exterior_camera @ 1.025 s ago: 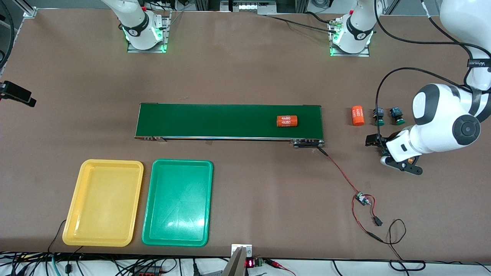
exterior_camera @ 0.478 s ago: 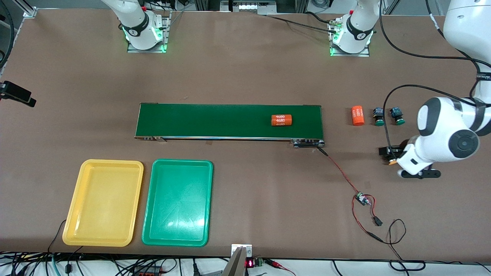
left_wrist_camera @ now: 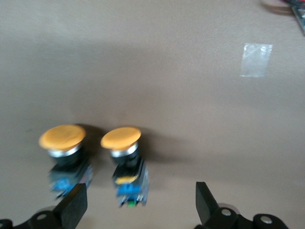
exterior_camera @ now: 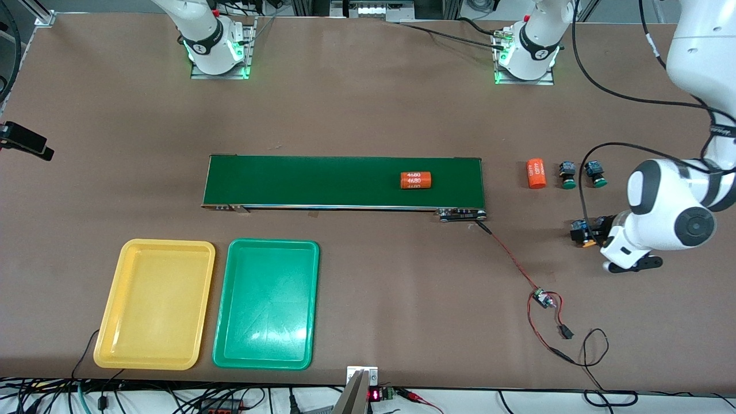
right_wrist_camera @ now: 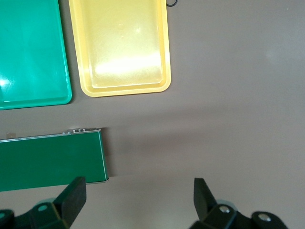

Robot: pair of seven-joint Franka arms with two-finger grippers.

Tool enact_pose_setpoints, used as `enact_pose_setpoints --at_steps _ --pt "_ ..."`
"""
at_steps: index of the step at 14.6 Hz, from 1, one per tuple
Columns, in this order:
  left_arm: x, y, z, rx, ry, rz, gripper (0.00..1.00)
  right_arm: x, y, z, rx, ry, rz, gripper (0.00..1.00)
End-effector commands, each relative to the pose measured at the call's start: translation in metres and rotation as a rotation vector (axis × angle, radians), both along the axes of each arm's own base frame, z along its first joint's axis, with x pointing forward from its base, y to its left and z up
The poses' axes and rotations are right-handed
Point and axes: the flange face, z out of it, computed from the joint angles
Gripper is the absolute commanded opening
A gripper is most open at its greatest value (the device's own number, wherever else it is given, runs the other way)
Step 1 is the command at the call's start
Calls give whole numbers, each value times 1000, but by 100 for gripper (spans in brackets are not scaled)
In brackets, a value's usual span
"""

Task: Sort buttons by color to trays
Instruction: 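Grasp a yellow-capped button with the left gripper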

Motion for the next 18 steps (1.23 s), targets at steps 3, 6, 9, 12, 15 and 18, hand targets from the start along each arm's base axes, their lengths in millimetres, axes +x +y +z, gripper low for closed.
enact_pose_setpoints --at_steps 3,6,9,12,15,18 --pt "-23 6 -37 -14 -30 19 89 -3 -2 1 3 -11 -11 100" --pt "-25 6 -38 -10 -17 36 39 -3 -2 1 3 -11 -12 100" --pt "-24 2 -21 0 19 33 10 -2 -3 0 3 -9 -14 100" --pt "-17 -42 31 -1 -7 -18 11 -2 -3 1 5 -11 -14 100" --pt "-28 -124 67 -24 56 -83 13 -3 -5 0 5 -9 -17 100" --pt "-52 -218 91 -52 88 -164 13 -2 -5 0 5 -11 -17 100"
